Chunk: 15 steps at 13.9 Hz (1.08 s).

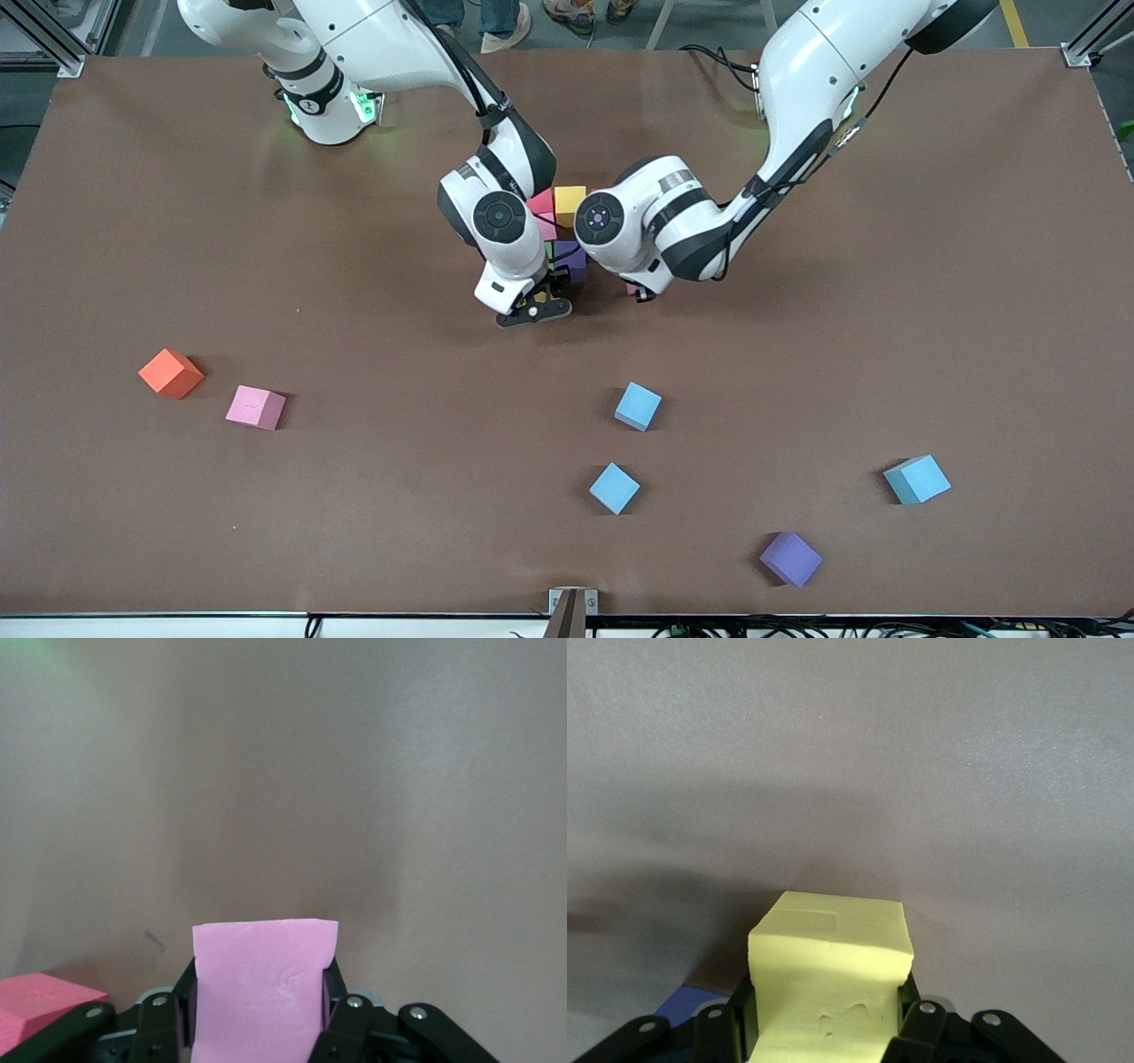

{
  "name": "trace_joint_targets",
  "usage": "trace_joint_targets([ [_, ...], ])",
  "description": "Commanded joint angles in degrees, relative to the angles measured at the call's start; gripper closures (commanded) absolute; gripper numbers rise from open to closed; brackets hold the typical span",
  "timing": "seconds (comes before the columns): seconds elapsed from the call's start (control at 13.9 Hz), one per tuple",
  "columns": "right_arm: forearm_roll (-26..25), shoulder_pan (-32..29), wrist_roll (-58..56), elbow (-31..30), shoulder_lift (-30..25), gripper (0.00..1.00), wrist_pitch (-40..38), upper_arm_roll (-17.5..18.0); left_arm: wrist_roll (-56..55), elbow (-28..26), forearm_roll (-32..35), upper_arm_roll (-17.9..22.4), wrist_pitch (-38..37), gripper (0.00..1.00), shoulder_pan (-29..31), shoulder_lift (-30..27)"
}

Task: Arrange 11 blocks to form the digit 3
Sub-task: 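Place the yellow cube below green with the right gripper while the left gripper carries pink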

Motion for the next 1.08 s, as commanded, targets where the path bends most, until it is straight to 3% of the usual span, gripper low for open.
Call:
trace_joint_targets([
  [0.0, 0.9, 0.5, 0.1, -2.8, -1.6, 0.6, -0.1, 0.2, -10.0, -2.7, 3.6, -0.1, -0.5, 0.99, -1.3, -2.0],
  [0.29, 0.9, 0.7, 0.2, -2.7, -1.6, 0.59, -0.1, 0.2, -13.9, -3.5, 5.4, -0.2, -0.2, 0.99, -2.7, -2.0],
  [0.36, 0.9, 0.7, 0.2, -2.7, -1.6, 0.39, -0.1, 0.2, -14.8, -3.7, 6.1, -0.4, -0.2, 0.99, -3.0, -2.0],
  [0.43, 0.9, 0.7, 0.3, -2.7, -1.6, 0.0, -0.1, 0.2, -15.0, -3.8, 6.2, -0.5, -0.2, 0.99, -3.1, -2.0],
  [1.0, 1.1, -0.4, 0.1, 0.2, -2.7, 0.0, -1.7, -0.2, -16.9, -4.0, 6.5, -1.3, -0.2, 0.99, -4.3, -2.0],
])
